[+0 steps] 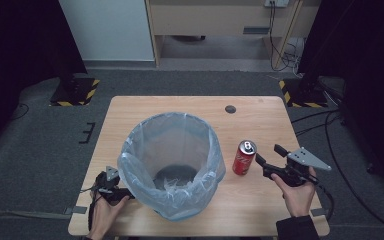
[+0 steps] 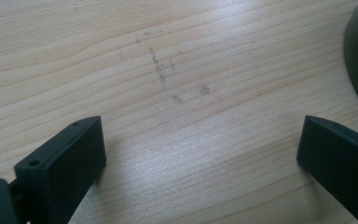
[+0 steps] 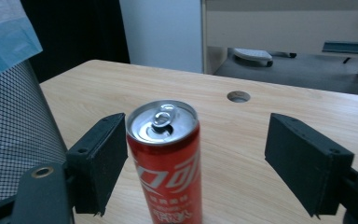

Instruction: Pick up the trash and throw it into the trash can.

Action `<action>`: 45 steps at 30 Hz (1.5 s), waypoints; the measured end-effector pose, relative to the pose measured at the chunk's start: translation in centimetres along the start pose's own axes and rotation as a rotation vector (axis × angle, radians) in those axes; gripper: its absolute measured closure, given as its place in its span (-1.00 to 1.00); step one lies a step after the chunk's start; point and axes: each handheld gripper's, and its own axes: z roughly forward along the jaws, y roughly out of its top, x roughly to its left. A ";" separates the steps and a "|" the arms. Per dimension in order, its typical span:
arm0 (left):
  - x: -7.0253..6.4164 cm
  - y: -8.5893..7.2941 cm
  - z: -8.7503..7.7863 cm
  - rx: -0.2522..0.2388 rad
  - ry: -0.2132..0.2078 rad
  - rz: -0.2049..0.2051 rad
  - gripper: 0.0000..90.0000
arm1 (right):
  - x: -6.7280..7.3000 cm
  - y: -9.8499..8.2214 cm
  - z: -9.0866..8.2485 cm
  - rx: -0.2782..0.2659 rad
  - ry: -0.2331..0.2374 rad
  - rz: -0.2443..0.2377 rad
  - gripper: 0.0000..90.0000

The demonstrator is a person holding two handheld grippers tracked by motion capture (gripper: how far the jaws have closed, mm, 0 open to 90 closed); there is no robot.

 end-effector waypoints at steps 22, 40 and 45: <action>0.0 0.0 0.0 0.001 0.003 -0.001 -1.00 | 0.9 -0.2 4.1 0.061 0.052 -0.012 -0.55; 0.0 0.0 0.0 0.001 0.002 -0.001 -1.00 | 1.0 -2.3 6.6 0.134 0.009 -0.038 -0.53; 0.0 0.0 0.0 0.001 0.002 0.000 -1.00 | 1.1 -2.9 7.0 0.153 0.007 -0.050 -0.50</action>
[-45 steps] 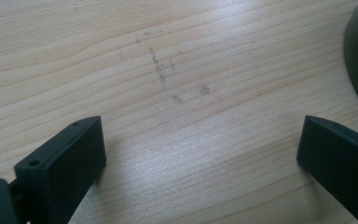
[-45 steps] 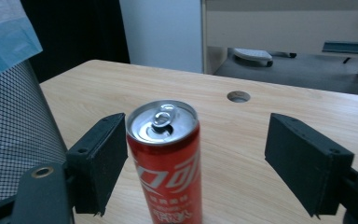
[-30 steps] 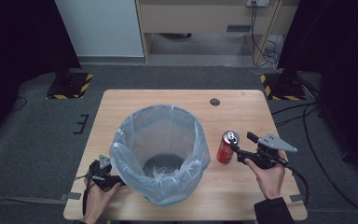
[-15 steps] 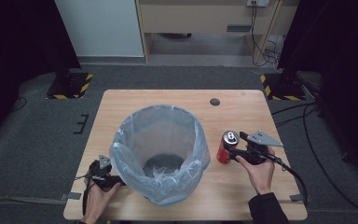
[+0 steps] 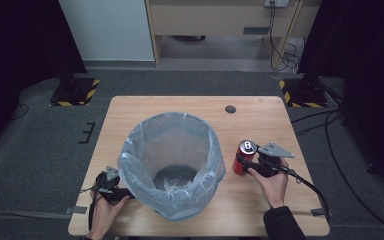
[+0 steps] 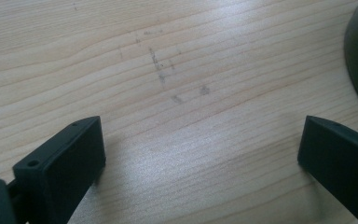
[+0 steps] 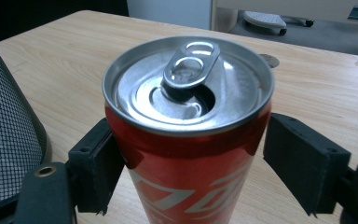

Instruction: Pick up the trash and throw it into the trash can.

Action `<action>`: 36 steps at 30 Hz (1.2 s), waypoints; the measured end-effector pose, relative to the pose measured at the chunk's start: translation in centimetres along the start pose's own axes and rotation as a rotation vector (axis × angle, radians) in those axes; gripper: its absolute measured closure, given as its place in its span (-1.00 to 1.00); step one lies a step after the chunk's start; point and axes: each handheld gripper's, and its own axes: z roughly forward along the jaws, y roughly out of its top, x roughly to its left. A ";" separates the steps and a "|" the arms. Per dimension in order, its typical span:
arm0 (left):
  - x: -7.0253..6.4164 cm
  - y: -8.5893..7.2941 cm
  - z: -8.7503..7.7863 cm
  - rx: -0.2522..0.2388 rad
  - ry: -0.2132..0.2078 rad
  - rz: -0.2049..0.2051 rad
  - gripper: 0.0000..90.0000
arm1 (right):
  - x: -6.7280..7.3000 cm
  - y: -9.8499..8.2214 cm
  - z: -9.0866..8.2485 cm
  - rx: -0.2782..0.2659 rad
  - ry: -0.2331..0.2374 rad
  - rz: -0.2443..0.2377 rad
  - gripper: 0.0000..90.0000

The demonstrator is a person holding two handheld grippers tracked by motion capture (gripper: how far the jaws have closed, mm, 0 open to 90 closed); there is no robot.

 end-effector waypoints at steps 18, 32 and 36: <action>0.0 0.0 0.0 0.000 0.000 0.000 -1.00 | -0.1 0.0 -0.2 0.000 -0.003 -0.029 -0.25; 0.0 0.0 0.0 0.000 -0.001 0.000 -1.00 | -1.3 2.6 -4.0 -0.157 0.051 0.061 -0.25; 0.0 0.0 0.0 0.000 -0.001 0.000 -1.00 | -1.3 3.4 -5.2 -0.209 0.070 0.074 -0.25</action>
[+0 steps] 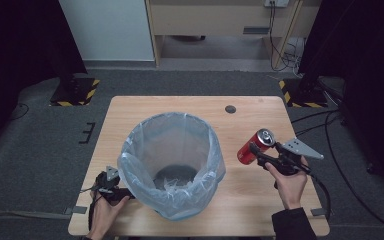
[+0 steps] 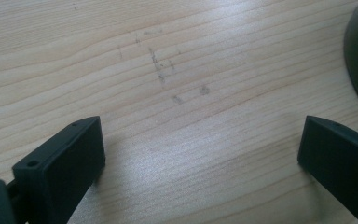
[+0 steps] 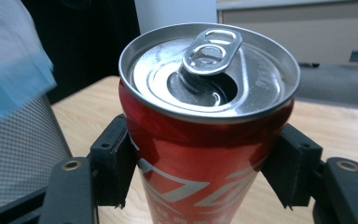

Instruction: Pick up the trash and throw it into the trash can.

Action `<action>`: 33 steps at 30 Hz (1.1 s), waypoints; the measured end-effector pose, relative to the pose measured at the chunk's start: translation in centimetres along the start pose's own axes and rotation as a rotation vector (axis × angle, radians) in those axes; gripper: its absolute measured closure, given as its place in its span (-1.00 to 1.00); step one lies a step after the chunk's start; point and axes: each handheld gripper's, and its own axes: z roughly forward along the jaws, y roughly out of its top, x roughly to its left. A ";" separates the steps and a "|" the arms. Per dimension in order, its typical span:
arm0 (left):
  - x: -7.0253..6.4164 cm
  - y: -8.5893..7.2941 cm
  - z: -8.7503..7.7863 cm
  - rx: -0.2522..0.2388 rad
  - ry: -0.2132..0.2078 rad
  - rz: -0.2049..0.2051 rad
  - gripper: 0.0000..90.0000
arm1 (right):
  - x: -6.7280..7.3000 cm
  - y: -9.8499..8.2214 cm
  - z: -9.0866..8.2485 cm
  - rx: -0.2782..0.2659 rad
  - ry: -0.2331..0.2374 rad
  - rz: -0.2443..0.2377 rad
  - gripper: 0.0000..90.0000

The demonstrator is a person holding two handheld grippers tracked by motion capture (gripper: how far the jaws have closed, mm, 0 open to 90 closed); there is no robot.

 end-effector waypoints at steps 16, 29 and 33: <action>0.0 0.0 0.0 0.000 0.000 0.000 -1.00 | 2.8 3.9 -3.2 -0.154 0.096 -0.043 -0.25; 0.0 0.0 0.0 0.000 0.000 0.000 -1.00 | 4.9 6.1 -5.4 -0.262 0.164 -0.067 -0.25; 0.0 0.0 0.0 0.000 0.000 0.000 -1.00 | 5.3 6.8 -6.0 -0.287 0.176 -0.076 -0.25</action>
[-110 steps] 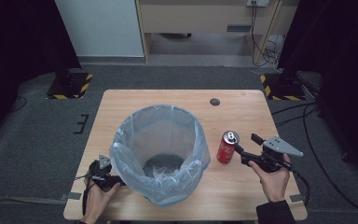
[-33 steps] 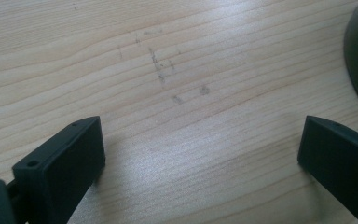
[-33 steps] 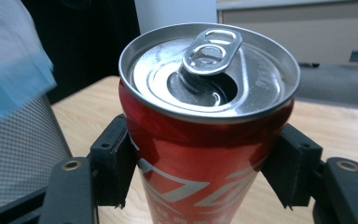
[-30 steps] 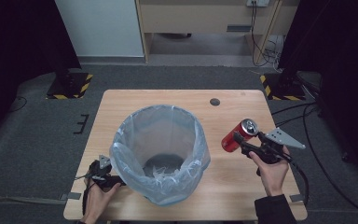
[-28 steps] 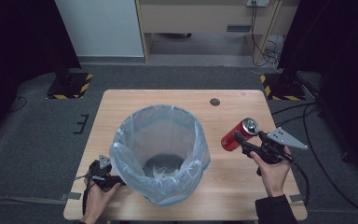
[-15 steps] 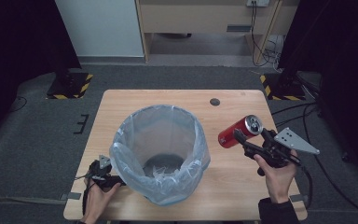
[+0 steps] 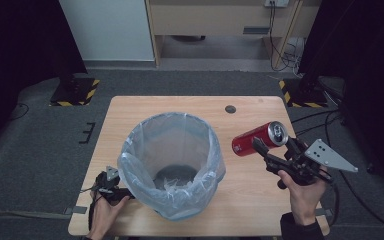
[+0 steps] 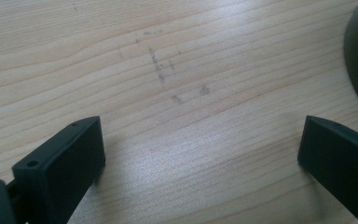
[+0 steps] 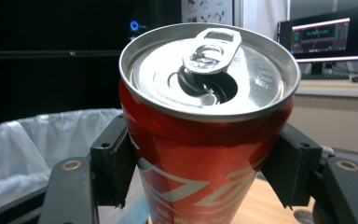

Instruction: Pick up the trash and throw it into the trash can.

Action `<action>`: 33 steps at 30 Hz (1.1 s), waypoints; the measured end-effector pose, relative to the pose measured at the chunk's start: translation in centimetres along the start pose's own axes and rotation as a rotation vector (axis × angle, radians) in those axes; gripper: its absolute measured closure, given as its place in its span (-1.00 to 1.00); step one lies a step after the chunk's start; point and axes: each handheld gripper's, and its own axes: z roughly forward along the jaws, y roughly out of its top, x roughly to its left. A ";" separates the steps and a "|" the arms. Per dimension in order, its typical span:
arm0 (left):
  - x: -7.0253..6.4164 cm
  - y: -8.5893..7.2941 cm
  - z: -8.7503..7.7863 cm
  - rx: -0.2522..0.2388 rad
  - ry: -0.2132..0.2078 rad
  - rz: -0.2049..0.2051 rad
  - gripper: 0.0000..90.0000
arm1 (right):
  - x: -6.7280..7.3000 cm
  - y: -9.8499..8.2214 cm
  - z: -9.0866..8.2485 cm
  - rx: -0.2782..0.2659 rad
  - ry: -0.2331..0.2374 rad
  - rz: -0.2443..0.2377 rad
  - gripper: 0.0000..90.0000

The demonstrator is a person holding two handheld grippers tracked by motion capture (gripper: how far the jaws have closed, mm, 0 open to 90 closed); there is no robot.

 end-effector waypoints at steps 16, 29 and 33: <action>0.0 0.0 0.0 0.000 0.000 0.000 -1.00 | 2.6 3.3 1.0 -0.103 0.086 -0.023 -0.25; 0.0 0.0 0.0 0.000 0.000 0.000 -1.00 | 4.9 4.4 3.1 -0.119 0.152 -0.036 -0.25; 0.0 0.0 0.0 0.000 0.000 0.000 -1.00 | 5.5 4.4 3.8 -0.112 0.172 -0.036 -0.25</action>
